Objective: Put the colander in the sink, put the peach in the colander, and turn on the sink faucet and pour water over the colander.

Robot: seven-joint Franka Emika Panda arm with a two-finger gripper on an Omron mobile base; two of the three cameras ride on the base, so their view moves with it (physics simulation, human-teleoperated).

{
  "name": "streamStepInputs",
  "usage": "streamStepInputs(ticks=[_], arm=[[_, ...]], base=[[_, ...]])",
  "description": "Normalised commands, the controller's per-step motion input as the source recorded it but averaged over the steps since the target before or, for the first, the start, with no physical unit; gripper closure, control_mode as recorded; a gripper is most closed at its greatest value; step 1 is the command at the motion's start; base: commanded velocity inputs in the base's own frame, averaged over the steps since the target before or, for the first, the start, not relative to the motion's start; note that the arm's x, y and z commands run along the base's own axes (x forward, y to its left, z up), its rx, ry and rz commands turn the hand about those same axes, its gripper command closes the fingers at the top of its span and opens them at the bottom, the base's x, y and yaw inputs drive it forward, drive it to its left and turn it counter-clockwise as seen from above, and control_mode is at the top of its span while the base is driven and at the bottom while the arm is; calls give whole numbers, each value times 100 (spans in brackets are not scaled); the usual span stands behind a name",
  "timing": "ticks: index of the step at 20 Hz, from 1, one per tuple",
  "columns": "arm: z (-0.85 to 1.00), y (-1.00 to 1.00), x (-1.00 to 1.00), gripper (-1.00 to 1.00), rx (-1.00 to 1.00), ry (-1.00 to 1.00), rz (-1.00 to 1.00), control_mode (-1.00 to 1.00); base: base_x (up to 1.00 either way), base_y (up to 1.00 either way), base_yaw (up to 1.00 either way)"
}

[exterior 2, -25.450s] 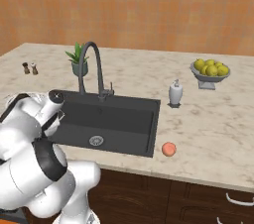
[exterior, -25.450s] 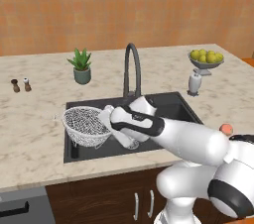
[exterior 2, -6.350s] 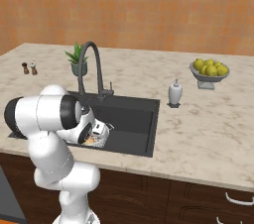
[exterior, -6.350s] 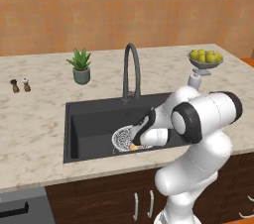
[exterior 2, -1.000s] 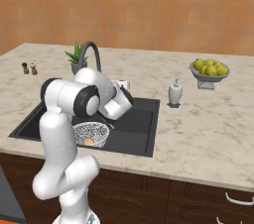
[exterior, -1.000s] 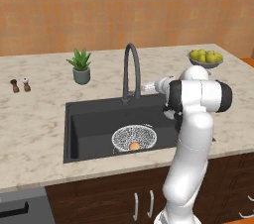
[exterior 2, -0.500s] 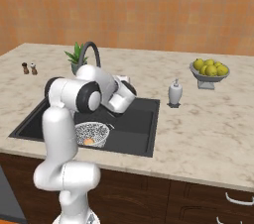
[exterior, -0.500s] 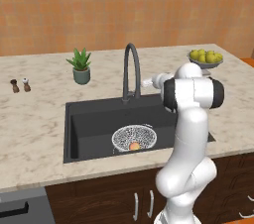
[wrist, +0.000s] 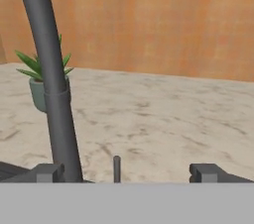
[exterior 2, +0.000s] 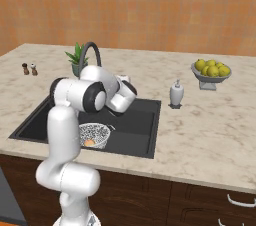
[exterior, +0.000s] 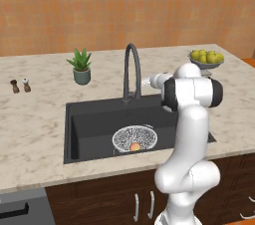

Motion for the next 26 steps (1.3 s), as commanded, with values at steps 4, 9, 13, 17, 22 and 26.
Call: streamStepInputs(ticks=[4,9,13,17,22,26], arm=[[-28,13,17,-100,0,-3,0,-100],[-30,2,10,-100,0,-2,0,-100],[-31,0,6,-100,2,-1,0,-100],[-29,3,8,-100,0,-1,0,-100],[-25,2,14,-100,0,-2,0,-100],[-22,0,19,-100,1,-3,0,-100]], base=[[0,0,0],[0,0,0],[0,0,0],[0,0,0],[0,0,0],[0,0,0]])
